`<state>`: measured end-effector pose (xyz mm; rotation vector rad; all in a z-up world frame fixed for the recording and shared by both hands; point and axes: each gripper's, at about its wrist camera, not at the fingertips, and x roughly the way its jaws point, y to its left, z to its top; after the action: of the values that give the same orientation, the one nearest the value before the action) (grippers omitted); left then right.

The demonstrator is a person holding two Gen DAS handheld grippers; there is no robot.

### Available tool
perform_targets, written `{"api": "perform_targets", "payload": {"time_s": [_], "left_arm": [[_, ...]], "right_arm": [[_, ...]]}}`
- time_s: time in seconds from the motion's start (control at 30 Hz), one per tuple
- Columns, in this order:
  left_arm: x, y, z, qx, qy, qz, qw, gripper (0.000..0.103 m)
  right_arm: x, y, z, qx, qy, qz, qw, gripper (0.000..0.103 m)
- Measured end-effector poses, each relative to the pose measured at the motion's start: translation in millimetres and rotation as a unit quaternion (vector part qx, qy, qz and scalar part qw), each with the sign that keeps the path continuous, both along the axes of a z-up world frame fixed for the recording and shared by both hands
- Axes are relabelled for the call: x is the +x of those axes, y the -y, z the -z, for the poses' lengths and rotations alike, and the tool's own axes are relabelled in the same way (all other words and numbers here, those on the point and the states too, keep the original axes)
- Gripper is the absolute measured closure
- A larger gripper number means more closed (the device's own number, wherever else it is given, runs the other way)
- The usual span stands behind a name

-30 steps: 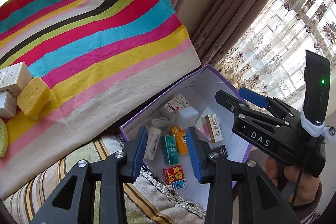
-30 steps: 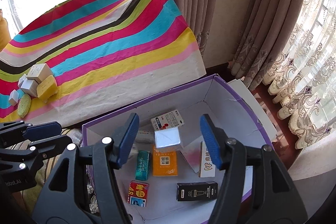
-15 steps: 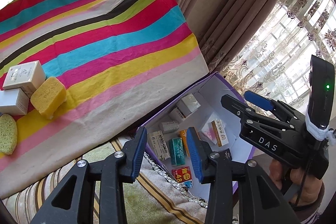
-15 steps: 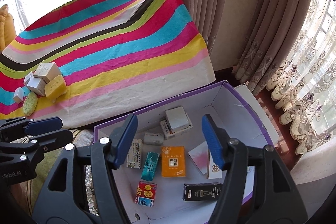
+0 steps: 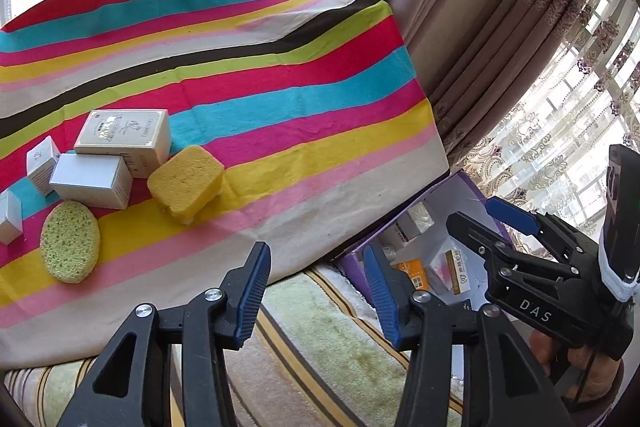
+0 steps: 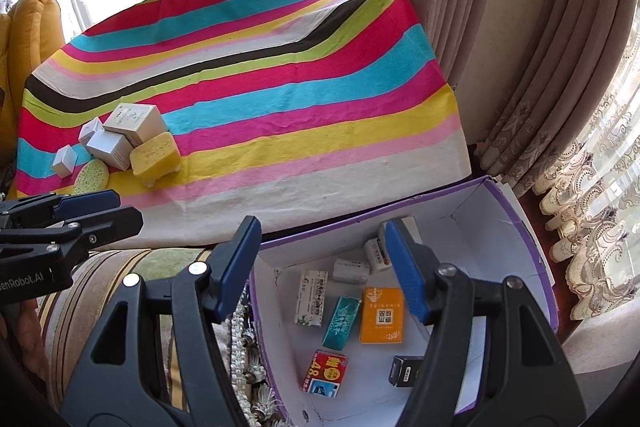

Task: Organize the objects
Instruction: 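Move both open tools back to the pile on the striped cloth, then grasp the yellow rectangular sponge with the right tool while the left tool grasps a white box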

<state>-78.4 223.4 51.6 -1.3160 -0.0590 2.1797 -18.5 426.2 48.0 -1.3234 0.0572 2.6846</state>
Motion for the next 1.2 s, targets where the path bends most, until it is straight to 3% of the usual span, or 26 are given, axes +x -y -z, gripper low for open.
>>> {"api": "perform_targets", "payload": {"time_s": [0.27, 0.43, 0.5, 0.7, 0.9, 1.13, 1.2], "left_arm": [[-15.0, 52.6, 0.1, -0.011, -0.009, -0.042, 0.999, 0.048], [-24.4, 84.5, -1.2, -0.025, -0.02, -0.076, 0.9966, 0.043], [-26.6, 93.4, -3.1, -0.042, -0.033, -0.089, 0.9946, 0.037], [-37.0, 117.7, -1.5, -0.098, -0.053, -0.136, 0.9844, 0.028], [-45.9, 144.6, -1.6, -0.147, -0.075, -0.191, 0.9676, 0.027], [-53.1, 171.3, -3.8, -0.139, -0.102, -0.212, 0.9619, 0.026], [-59.3, 180.1, -0.6, -0.134, -0.089, -0.213, 0.9636, 0.026]], "right_arm": [[-13.1, 39.8, -4.1, -0.011, -0.01, -0.047, 0.999, 0.03], [-21.2, 63.3, -9.8, -0.009, -0.02, -0.07, 0.997, 0.02], [-25.6, 70.7, -12.0, -0.006, -0.022, -0.071, 0.997, 0.016], [-36.7, 90.1, -18.5, 0.024, -0.023, -0.064, 0.997, 0.008], [-46.4, 111.5, -17.5, 0.058, -0.016, -0.076, 0.995, 0.007], [-55.1, 135.0, -18.0, 0.072, -0.035, -0.111, 0.991, 0.007], [-61.7, 137.9, -17.1, 0.054, -0.031, -0.12, 0.991, 0.007]]}}
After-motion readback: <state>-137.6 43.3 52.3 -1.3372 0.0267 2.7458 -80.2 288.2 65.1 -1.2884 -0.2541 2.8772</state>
